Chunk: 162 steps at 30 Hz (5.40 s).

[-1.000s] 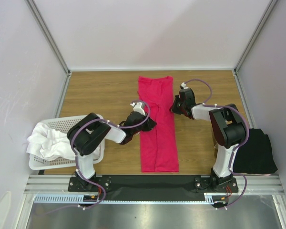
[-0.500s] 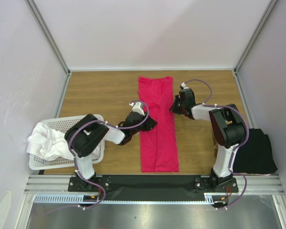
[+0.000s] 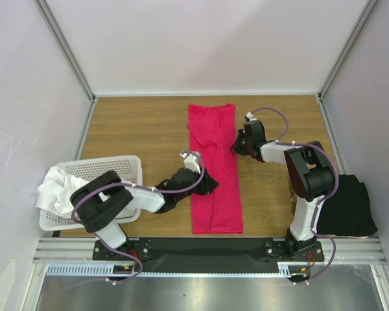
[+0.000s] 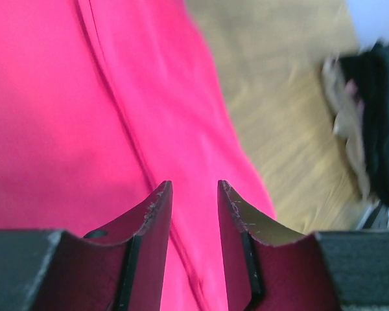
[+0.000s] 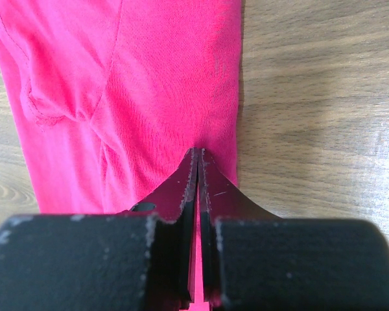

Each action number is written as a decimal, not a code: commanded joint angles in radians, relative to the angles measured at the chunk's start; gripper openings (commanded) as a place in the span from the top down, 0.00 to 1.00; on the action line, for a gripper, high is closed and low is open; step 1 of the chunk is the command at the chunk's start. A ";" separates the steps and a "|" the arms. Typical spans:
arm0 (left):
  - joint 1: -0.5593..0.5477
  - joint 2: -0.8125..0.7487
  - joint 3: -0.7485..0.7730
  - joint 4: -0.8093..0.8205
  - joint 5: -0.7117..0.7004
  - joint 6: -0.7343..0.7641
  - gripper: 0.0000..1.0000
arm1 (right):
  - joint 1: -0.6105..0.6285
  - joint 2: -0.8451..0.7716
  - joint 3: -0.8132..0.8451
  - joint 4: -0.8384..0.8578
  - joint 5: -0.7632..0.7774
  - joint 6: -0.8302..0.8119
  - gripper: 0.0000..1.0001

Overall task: Fold and stack the t-shirts
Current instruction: Fold the tshirt

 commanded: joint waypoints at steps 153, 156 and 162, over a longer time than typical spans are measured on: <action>-0.382 -0.658 -0.448 -0.514 -0.159 -0.469 0.44 | 0.473 -1.334 -0.930 -0.632 -0.063 0.551 0.64; -0.393 -0.658 -0.444 -0.526 -0.173 -0.484 0.44 | 0.474 -1.334 -0.927 -0.631 -0.061 0.546 0.66; -0.400 -0.607 -0.443 -0.517 -0.176 -0.503 0.53 | 0.477 -1.337 -0.927 -0.626 -0.055 0.541 0.78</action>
